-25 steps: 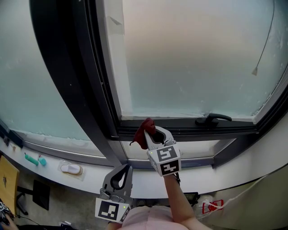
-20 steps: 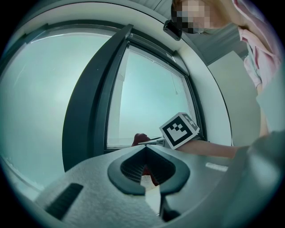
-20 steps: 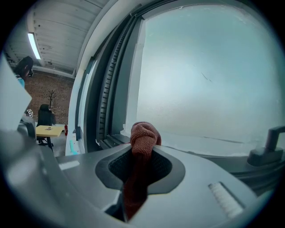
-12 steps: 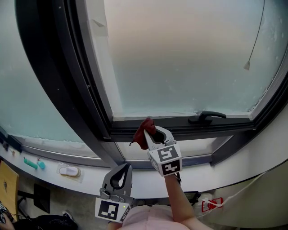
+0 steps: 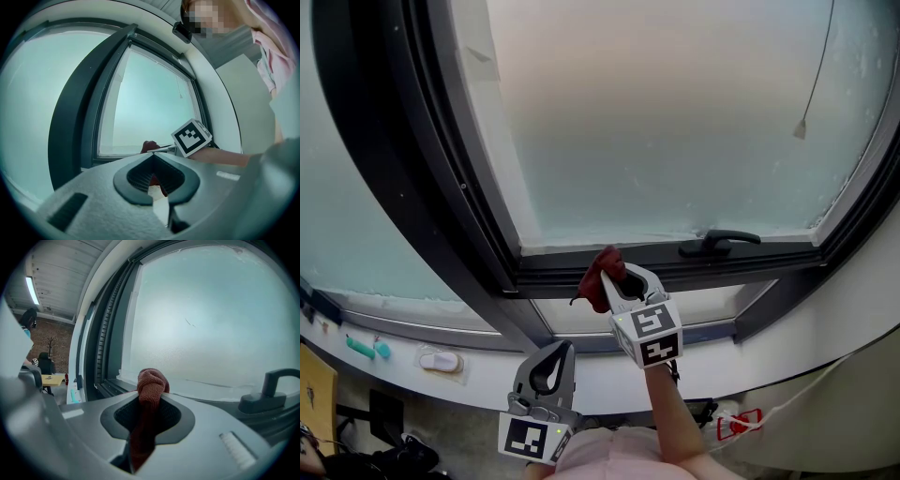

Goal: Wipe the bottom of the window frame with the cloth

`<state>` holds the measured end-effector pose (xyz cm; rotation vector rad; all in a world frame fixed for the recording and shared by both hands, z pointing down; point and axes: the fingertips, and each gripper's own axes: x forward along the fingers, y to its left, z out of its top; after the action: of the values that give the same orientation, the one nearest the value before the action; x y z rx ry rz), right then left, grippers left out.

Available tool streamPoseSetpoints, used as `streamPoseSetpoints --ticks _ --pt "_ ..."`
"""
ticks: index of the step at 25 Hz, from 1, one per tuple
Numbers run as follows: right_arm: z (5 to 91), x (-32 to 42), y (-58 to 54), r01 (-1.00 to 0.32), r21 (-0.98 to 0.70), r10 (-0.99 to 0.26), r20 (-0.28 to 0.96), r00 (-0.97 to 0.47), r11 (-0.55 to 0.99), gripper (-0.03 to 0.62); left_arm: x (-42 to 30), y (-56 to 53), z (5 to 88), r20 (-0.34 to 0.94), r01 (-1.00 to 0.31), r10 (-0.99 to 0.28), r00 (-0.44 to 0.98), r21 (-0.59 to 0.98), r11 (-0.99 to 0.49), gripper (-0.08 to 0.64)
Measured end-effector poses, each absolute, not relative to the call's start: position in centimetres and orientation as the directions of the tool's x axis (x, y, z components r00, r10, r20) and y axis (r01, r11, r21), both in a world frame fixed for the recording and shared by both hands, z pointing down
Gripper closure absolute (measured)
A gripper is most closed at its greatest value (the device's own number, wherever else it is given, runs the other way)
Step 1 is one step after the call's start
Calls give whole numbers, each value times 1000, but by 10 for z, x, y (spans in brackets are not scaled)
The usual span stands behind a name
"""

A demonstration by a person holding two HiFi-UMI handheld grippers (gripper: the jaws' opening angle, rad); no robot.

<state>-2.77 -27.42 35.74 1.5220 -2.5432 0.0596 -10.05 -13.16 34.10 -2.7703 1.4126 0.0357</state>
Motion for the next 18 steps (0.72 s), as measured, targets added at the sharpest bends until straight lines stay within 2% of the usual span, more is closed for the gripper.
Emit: streamPoseSetpoints --ticks 18 --pt "359 1 -273 -896 44 -887 172 -429 442 517 -91 -132 340 -36 -801 -800 599 -21 -599 566"
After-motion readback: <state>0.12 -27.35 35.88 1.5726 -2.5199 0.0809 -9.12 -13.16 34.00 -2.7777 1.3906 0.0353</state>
